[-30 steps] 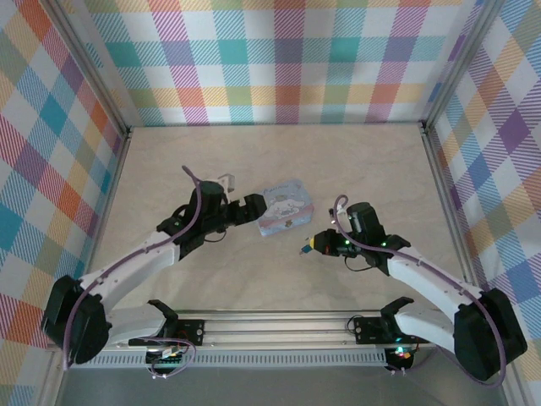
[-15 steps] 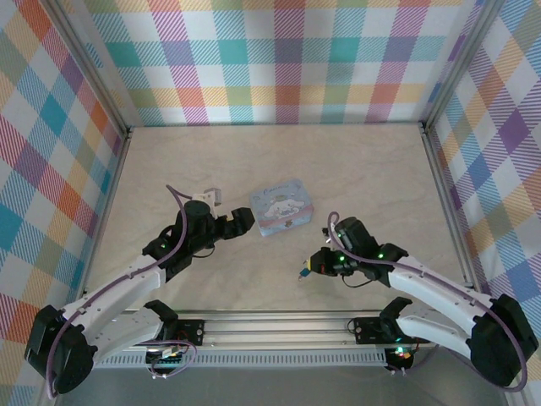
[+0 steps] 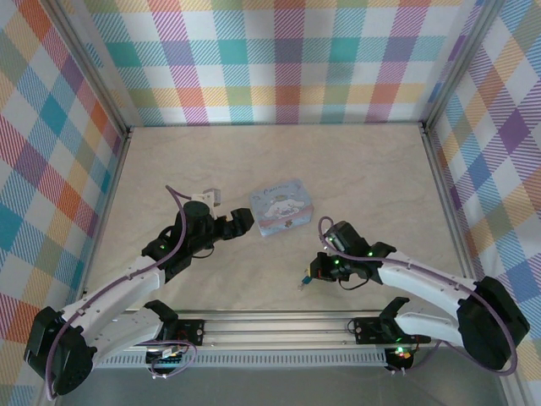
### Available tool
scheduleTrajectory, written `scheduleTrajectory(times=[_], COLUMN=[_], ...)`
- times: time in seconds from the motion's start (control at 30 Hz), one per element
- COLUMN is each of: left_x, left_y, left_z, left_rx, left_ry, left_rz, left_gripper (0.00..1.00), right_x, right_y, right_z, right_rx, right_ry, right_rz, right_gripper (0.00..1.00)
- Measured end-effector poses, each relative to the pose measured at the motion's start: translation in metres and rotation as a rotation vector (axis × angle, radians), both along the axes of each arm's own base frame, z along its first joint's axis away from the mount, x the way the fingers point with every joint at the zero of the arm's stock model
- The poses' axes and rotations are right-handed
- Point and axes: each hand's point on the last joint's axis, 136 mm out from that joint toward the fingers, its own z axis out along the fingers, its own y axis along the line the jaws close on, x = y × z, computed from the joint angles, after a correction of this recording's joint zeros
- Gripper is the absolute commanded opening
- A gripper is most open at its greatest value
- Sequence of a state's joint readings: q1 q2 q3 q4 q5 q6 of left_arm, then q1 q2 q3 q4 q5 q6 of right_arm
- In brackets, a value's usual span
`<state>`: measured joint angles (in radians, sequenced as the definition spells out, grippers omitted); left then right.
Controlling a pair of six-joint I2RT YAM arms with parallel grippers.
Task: Unlock a padlock with a key
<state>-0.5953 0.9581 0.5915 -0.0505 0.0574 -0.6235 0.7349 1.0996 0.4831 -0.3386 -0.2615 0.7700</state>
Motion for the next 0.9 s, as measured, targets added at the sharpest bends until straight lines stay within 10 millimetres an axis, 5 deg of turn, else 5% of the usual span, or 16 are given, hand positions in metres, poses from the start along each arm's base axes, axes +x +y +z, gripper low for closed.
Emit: scheduleTrajectory(times=[0.9], left_x=[0.002], left_y=[-0.001], left_z=[-0.012], left_rx=[0.027], left_ry=[0.027], left_rz=[-0.004], left_gripper=[0.97], right_x=[0.014], right_y=[0.002], right_z=[-0.012], right_rx=[-0.033], right_ry=[-0.039], right_rz=[-0.005], right_gripper=[0.06])
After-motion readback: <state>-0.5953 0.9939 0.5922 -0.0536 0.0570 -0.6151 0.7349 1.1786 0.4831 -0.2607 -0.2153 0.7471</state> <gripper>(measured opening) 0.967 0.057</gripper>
